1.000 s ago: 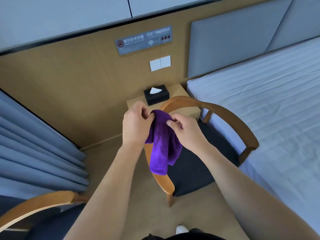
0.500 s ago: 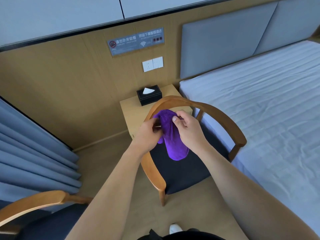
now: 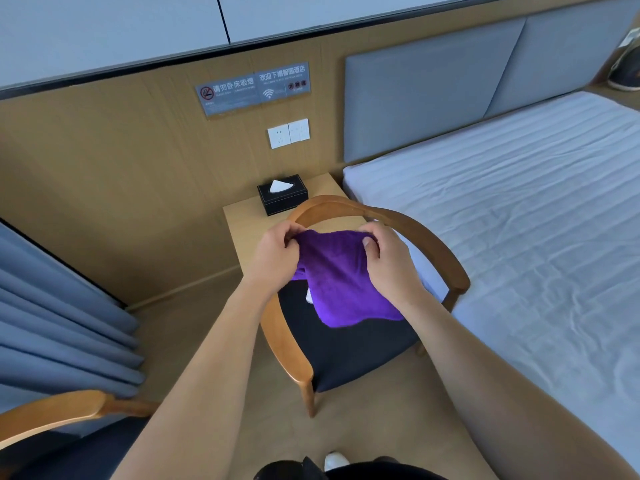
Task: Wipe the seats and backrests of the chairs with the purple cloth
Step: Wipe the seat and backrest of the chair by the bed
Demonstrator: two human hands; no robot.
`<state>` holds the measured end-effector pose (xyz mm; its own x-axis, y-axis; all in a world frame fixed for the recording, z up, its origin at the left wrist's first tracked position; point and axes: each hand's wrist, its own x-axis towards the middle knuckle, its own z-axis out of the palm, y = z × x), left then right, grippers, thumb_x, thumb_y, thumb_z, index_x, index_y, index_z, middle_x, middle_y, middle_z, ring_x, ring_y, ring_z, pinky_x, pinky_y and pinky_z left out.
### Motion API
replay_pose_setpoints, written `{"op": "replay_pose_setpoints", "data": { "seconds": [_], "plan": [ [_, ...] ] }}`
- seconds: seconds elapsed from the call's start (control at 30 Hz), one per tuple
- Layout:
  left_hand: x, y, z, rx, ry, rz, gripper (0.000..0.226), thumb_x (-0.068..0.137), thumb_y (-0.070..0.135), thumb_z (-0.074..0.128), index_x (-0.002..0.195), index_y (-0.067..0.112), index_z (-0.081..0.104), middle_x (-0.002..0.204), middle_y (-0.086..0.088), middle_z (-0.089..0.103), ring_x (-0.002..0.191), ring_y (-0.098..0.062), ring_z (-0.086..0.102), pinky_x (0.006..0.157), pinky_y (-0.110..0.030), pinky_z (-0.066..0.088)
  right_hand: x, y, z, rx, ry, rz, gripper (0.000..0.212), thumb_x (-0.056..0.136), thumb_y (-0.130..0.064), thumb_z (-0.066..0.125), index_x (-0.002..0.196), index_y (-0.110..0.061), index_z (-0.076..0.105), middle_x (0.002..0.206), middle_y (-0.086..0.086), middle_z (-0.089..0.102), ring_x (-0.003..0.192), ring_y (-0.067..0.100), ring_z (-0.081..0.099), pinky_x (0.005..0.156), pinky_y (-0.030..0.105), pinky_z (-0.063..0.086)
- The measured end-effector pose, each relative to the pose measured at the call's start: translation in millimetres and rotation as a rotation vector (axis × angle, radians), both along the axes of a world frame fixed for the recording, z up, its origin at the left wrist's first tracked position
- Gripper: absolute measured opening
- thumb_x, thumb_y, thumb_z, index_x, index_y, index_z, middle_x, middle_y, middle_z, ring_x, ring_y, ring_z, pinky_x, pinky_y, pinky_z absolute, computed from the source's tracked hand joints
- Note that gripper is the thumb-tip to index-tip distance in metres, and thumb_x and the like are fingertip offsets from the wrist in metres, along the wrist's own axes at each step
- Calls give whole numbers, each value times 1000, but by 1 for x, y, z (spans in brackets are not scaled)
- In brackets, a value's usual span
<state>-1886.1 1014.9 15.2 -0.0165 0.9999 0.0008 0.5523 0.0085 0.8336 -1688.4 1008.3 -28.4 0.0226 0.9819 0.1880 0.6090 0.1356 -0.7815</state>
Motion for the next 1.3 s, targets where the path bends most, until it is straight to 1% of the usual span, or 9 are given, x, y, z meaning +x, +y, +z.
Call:
{"op": "replay_pose_setpoints", "data": {
  "seconds": [0.1, 0.27, 0.43, 0.53, 0.63, 0.77, 0.87, 0.97, 1.3],
  "plan": [
    [4, -2, 1, 17, -7, -48, 39, 92, -6, 35, 105, 15, 65, 94, 12, 63, 89, -1, 56, 72, -12, 43, -2, -5, 1, 18, -28, 95, 26, 102, -16, 43, 120, -29, 57, 120, -2, 53, 95, 1, 54, 80, 5, 40],
    [4, 0, 0, 128, 22, -229, 32, 98, -5, 39, 111, 11, 64, 108, 3, 64, 101, 1, 56, 82, -3, 41, -14, -9, 2, -29, -218, 246, 49, 94, -46, 60, 138, -29, 50, 131, -5, 52, 113, 9, 54, 89, 27, 50],
    [6, 9, -5, 190, 39, -236, 27, 97, 0, 50, 113, 20, 60, 110, 6, 62, 106, -5, 56, 92, -18, 44, -15, -7, 2, 7, -141, 132, 16, 97, -38, 59, 99, -22, 62, 75, -18, 57, 71, 2, 55, 68, 23, 41],
    [3, 15, -9, 285, 80, -123, 19, 91, 5, 63, 97, 21, 55, 99, 3, 57, 90, -11, 54, 81, -22, 46, -17, -5, 8, 22, -108, 74, 27, 98, -38, 58, 112, -16, 67, 87, -4, 70, 79, 11, 62, 72, 30, 51],
    [-4, 18, -16, 178, 94, -127, 15, 90, 12, 67, 85, 17, 54, 83, 3, 59, 77, -13, 56, 68, -25, 48, -21, -4, 9, 31, -130, 41, 28, 100, -35, 56, 117, -15, 66, 93, 0, 72, 84, 15, 65, 75, 31, 53],
    [-6, 15, -26, 79, 51, -245, 8, 88, 13, 69, 91, 16, 62, 88, 4, 65, 84, -12, 62, 77, -28, 54, -21, -4, 6, 9, -115, -64, 26, 101, -33, 54, 114, -15, 65, 92, -4, 69, 82, 11, 61, 71, 22, 49],
    [0, 17, -31, 8, 90, -344, 25, 83, 23, 77, 104, 19, 65, 98, 10, 65, 90, -4, 60, 78, -19, 50, -18, -1, 7, -13, -86, -118, 27, 101, -35, 53, 116, -16, 64, 89, -12, 61, 75, 0, 55, 61, 6, 37],
    [11, 20, -35, 47, 115, -313, 22, 86, 21, 75, 106, 15, 68, 101, 4, 67, 95, -13, 62, 82, -26, 50, -21, 3, 10, -24, -17, -126, 26, 100, -37, 54, 112, -17, 64, 88, -14, 60, 74, -6, 54, 59, 1, 39],
    [-9, 54, -33, 96, 81, -187, 14, 94, 15, 63, 102, 23, 70, 91, 11, 63, 90, -12, 56, 78, -25, 39, 3, 5, 15, -184, -219, -29, 35, 90, -44, 69, 116, -22, 61, 108, -6, 59, 95, 7, 57, 77, 16, 42]
  ]
}}
